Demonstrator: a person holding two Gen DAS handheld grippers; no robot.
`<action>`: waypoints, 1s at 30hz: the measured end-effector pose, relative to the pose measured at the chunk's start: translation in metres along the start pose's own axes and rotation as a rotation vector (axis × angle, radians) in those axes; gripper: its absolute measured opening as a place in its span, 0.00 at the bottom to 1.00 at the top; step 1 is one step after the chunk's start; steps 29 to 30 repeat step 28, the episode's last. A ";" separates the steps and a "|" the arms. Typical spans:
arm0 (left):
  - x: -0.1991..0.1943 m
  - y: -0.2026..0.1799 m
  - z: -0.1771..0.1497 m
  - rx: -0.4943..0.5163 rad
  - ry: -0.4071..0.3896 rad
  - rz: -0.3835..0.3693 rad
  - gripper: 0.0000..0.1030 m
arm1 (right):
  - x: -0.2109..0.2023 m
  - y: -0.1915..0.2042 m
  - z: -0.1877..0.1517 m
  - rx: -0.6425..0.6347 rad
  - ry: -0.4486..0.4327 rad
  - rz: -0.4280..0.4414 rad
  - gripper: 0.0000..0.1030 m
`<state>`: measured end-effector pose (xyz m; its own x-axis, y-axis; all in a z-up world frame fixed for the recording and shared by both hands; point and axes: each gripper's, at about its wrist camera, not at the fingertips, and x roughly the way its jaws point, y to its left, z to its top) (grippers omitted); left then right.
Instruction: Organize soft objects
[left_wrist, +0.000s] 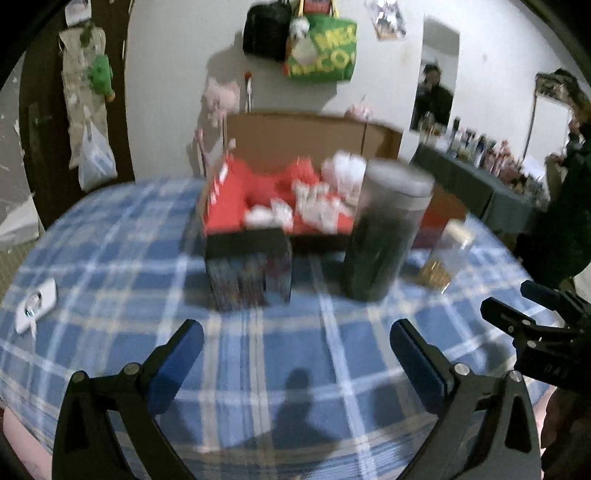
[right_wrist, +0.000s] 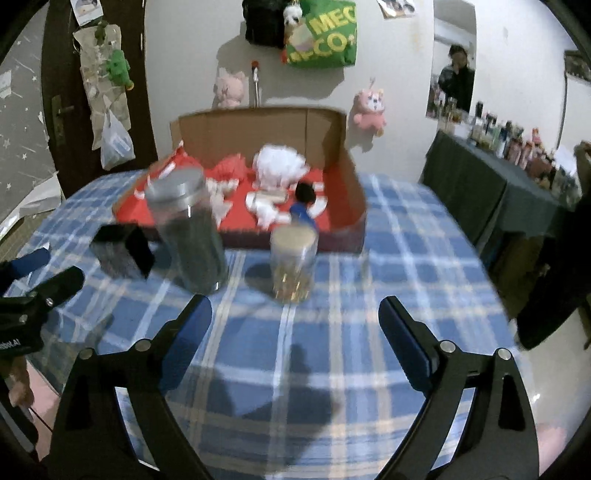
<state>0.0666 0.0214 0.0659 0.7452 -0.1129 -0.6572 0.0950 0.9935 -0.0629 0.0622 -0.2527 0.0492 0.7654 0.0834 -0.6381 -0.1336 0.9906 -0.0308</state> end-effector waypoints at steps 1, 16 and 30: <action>0.008 -0.001 -0.005 0.001 0.021 0.007 1.00 | 0.006 0.000 -0.006 0.004 0.015 -0.002 0.90; 0.050 -0.009 -0.031 -0.013 0.131 0.113 1.00 | 0.059 0.003 -0.039 0.027 0.128 -0.012 0.92; 0.051 -0.009 -0.030 -0.017 0.129 0.114 1.00 | 0.061 0.003 -0.039 0.025 0.132 -0.019 0.94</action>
